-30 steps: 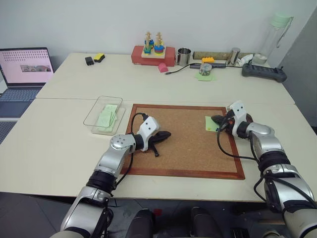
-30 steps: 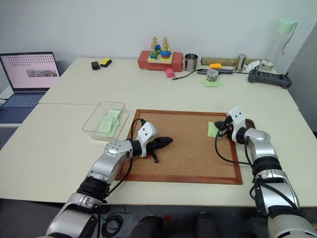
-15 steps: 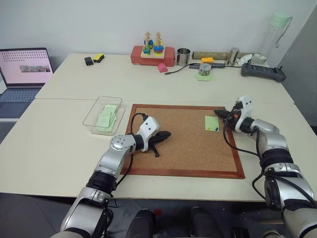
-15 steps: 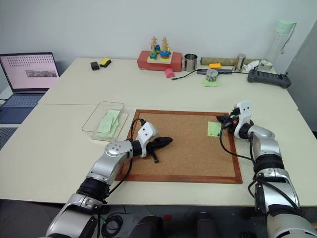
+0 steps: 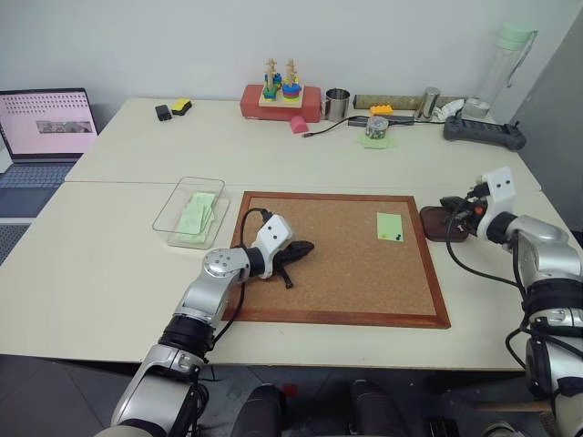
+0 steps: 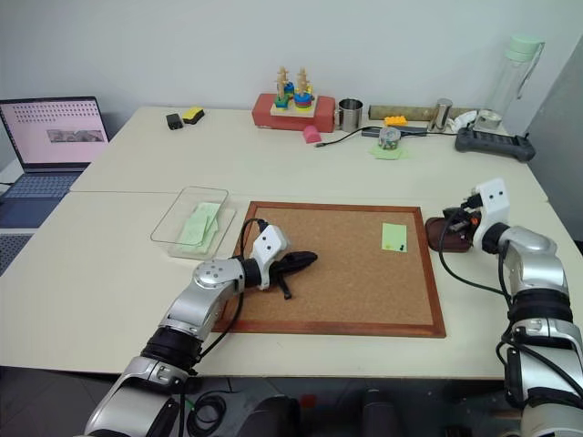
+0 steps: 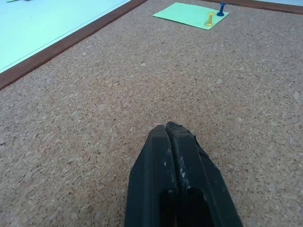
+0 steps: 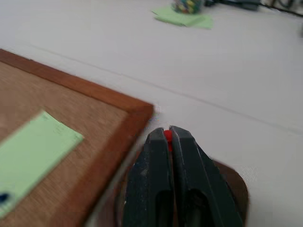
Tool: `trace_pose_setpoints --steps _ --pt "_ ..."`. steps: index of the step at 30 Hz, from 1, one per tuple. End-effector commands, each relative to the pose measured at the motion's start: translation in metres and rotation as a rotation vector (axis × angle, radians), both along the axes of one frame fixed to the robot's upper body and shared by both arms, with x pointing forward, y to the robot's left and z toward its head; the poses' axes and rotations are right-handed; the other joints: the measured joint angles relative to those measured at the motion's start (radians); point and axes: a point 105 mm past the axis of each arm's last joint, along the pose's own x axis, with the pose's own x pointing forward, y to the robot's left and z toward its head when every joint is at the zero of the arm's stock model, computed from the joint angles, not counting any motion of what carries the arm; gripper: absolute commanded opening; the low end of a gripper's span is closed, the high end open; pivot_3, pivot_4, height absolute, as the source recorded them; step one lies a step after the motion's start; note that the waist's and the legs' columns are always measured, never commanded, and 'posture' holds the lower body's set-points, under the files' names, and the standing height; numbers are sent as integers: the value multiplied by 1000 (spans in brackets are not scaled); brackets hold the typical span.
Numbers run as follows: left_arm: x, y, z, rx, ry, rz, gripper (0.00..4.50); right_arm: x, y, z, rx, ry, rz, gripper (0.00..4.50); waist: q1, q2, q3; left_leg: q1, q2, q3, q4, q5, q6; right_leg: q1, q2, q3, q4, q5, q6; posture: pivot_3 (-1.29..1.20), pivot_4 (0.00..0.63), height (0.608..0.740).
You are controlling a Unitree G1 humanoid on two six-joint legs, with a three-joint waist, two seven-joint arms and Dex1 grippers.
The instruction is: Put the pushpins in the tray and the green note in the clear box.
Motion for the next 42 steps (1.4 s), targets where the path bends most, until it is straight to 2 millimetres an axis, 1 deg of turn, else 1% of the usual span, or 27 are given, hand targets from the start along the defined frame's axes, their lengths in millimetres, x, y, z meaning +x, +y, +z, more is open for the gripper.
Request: trace_pose_setpoints --steps 1,3,5,6,13,14,16,18,21,23,24,26,29,32,34,37,42 --pt "-4 0 -13 32 37 -4 0 0 -4 2 -17 5 -27 31 -2 1 0 0 0 0 0 0 0 0 0 0 0 0 0 0 150 740" --pt "-4 -1 -13 32 37 -5 0 -1 -3 -1 -11 20 -28 31 -5 1 0 0 0 0 0 0 0 0 0 0 0 0 0 0 150 740" --pt "-4 0 -13 34 37 -5 0 -1 -2 -3 -9 26 -29 469 -5 1 0 0 0 0 0 0 0 0 0 0 0 0 1 0 150 740" --pt "-4 0 -13 35 37 -4 0 0 -1 -3 -8 26 -29 545 -5 1 0 0 0 0 0 0 0 0 0 0 0 0 1 0 150 740" --pt "-6 2 -14 40 39 -4 0 -2 -1 3 -11 0 -14 2200 -5 1 0 0 0 0 0 0 0 0 0 0 0 0 1 0 150 740" --pt "-6 2 -14 40 38 -4 0 -3 -1 6 -12 -8 -8 2200 -5 1 0 0 0 0 0 0 0 0 0 0 0 0 1 0 150 740" --pt "-6 2 -14 40 38 -4 0 -5 -3 11 -6 -16 0 2602 -5 1 0 0 0 0 0 0 0 0 0 0 -1 0 1 0 150 740" --pt "-6 2 -14 41 37 -5 0 -8 -4 14 -8 -19 8 3100 -6 1 0 0 0 0 0 0 0 0 0 0 -1 0 1 0 150 740" --pt "-6 2 -14 41 37 -7 0 -11 -2 22 -5 -35 41 3100 -6 1 0 0 0 0 0 0 0 0 0 0 -1 0 1 0 150 740" --pt "-5 2 -14 42 37 -8 0 -17 7 29 -5 -51 112 3100 -6 1 0 0 0 0 0 0 0 0 0 0 -1 0 1 0 150 740" --pt "-5 2 -14 42 37 -9 0 -22 15 29 -27 -56 170 3100 -6 1 0 0 0 0 0 0 0 0 0 0 -1 0 1 0 150 740" --pt "-5 2 -14 43 36 -10 0 -31 33 25 -61 -57 280 3100 -6 1 0 0 0 0 0 0 0 0 0 0 -1 -2 5 0 150 740" --pt "-5 2 -14 45 34 -13 0 -39 52 16 -74 -50 356 3100 -9 1 0 0 0 0 0 0 0 0 0 0 -1 -2 5 0 150 740" --pt "-4 2 -14 48 33 -16 0 -42 73 8 -68 -48 419 3100 -9 1 0 0 0 0 1 0 0 1 0 0 -1 -2 6 0 150 740" --pt "-4 2 -13 51 32 -17 0 -41 83 2 -65 -41 442 3100 -9 1 0 0 0 0 1 0 0 0 0 0 -1 -2 6 0 150 740" --pt "-4 2 -13 54 30 -19 0 -36 88 -5 -60 -35 443 3100 -7 1 0 0 0 0 1 0 0 0 0 0 -1 -2 6 0 150 740" --pt "-4 3 -12 56 28 -22 0 -31 89 -14 -62 -24 442 3100 -7 1 0 0 0 0 0 0 0 0 -1 0 -1 -1 5 0 150 740"
